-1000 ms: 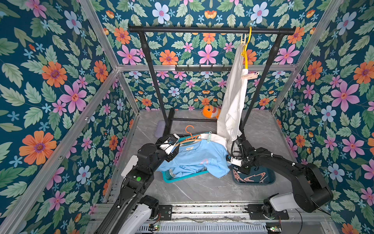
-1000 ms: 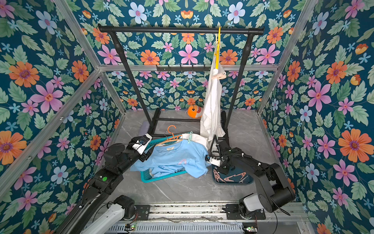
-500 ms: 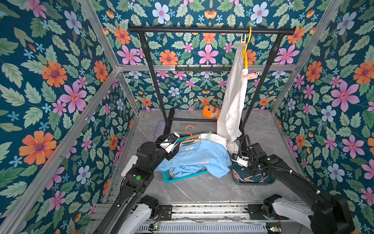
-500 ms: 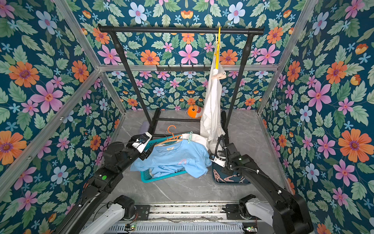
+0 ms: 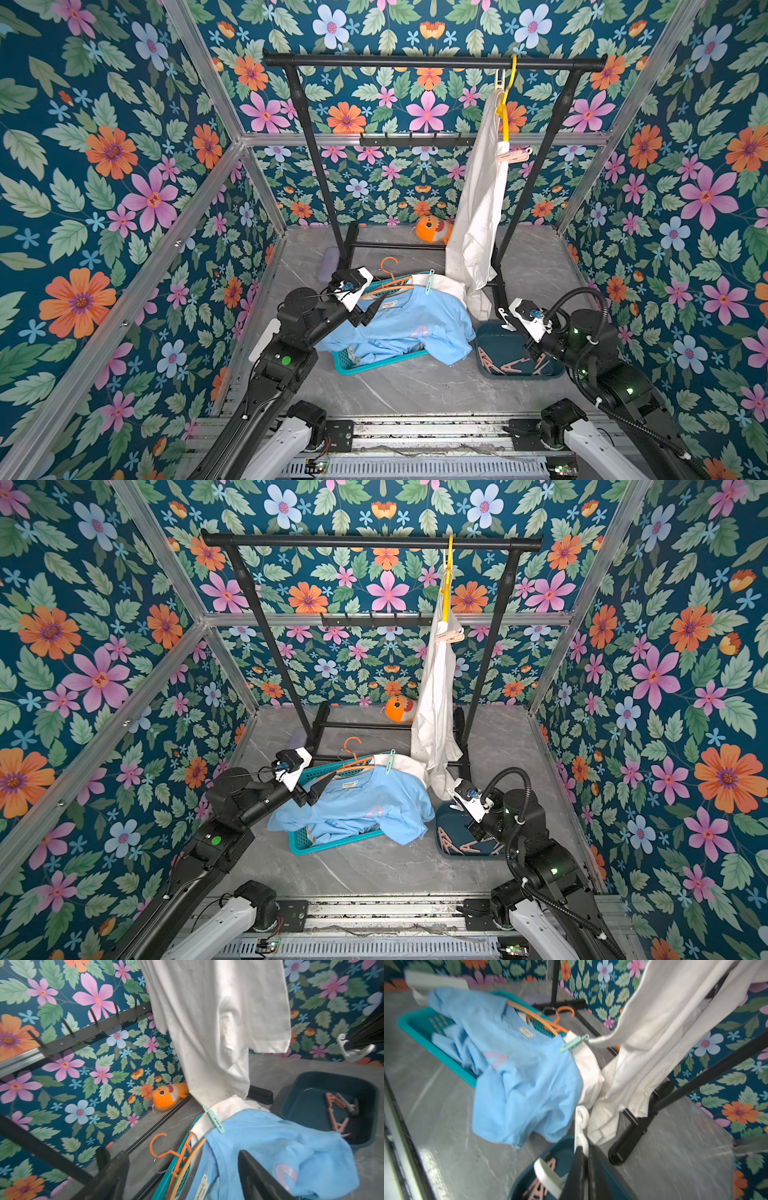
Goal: Use clothespins to secure the t-shirt on both sides of the hanger
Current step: Pick up the clothespin from the storage box.
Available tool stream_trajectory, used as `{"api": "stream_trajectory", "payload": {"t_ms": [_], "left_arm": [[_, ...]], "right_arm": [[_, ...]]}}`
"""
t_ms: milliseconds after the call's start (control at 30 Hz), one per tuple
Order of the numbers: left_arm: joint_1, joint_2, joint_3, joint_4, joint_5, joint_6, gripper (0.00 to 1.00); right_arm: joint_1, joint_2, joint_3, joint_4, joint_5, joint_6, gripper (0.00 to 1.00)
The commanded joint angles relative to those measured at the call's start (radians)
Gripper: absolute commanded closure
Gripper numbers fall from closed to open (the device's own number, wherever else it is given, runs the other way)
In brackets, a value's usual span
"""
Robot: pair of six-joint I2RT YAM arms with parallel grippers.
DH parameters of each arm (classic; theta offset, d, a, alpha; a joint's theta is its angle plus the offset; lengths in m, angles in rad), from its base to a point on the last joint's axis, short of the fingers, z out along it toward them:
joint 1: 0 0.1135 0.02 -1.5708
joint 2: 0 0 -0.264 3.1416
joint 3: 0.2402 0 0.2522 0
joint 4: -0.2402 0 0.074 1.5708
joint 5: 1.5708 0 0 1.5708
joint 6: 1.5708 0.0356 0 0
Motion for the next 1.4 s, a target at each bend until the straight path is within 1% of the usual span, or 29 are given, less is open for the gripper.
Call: {"api": "stream_trajectory", "payload": {"t_ms": [0, 100, 200, 267, 367, 467, 533, 633, 800, 900, 1000, 1067, 1367], "left_arm": [[0.0, 0.013, -0.023, 0.192, 0.108, -0.181, 0.12], [-0.01, 0.026, -0.053, 0.298, 0.166, -0.258, 0.09], [-0.037, 0.053, -0.045, 0.325, 0.204, -0.286, 0.08], [-0.075, 0.067, -0.038, 0.327, 0.222, -0.268, 0.07], [-0.149, 0.068, -0.037, 0.326, 0.199, -0.216, 0.06], [-0.2, 0.075, -0.025, 0.307, 0.169, -0.168, 0.06], [-0.21, 0.082, -0.017, 0.298, 0.155, -0.157, 0.06], [-0.22, 0.09, -0.002, 0.302, 0.152, -0.153, 0.07], [-0.238, 0.101, 0.022, 0.31, 0.144, -0.145, 0.14], [-0.241, 0.117, 0.04, 0.297, 0.181, -0.137, 0.22], [-0.246, 0.128, 0.054, 0.27, 0.216, -0.125, 0.38], [-0.251, 0.129, 0.051, 0.261, 0.215, -0.126, 0.44], [-0.253, 0.11, 0.055, 0.24, 0.22, -0.113, 0.51]], "right_arm": [[0.015, 0.015, 0.003, 0.286, -0.162, 0.207, 1.0], [0.062, 0.065, -0.011, 0.54, -0.195, 0.325, 1.0], [0.162, 0.152, 0.004, 0.744, -0.173, 0.351, 1.0], [0.242, 0.226, 0.032, 0.84, -0.133, 0.334, 1.0], [0.337, 0.331, 0.079, 0.949, -0.105, 0.312, 1.0], [0.378, 0.419, 0.121, 1.057, -0.129, 0.36, 1.0], [0.394, 0.463, 0.143, 1.107, -0.148, 0.394, 1.0], [0.423, 0.507, 0.177, 1.105, -0.149, 0.401, 1.0], [0.485, 0.554, 0.213, 1.052, -0.118, 0.362, 1.0], [0.496, 0.581, 0.218, 1.075, -0.114, 0.378, 1.0], [0.499, 0.6, 0.22, 1.08, -0.108, 0.375, 1.0], [0.499, 0.6, 0.221, 1.076, -0.09, 0.365, 1.0], [0.499, 0.621, 0.236, 1.012, -0.092, 0.351, 1.0]]}}
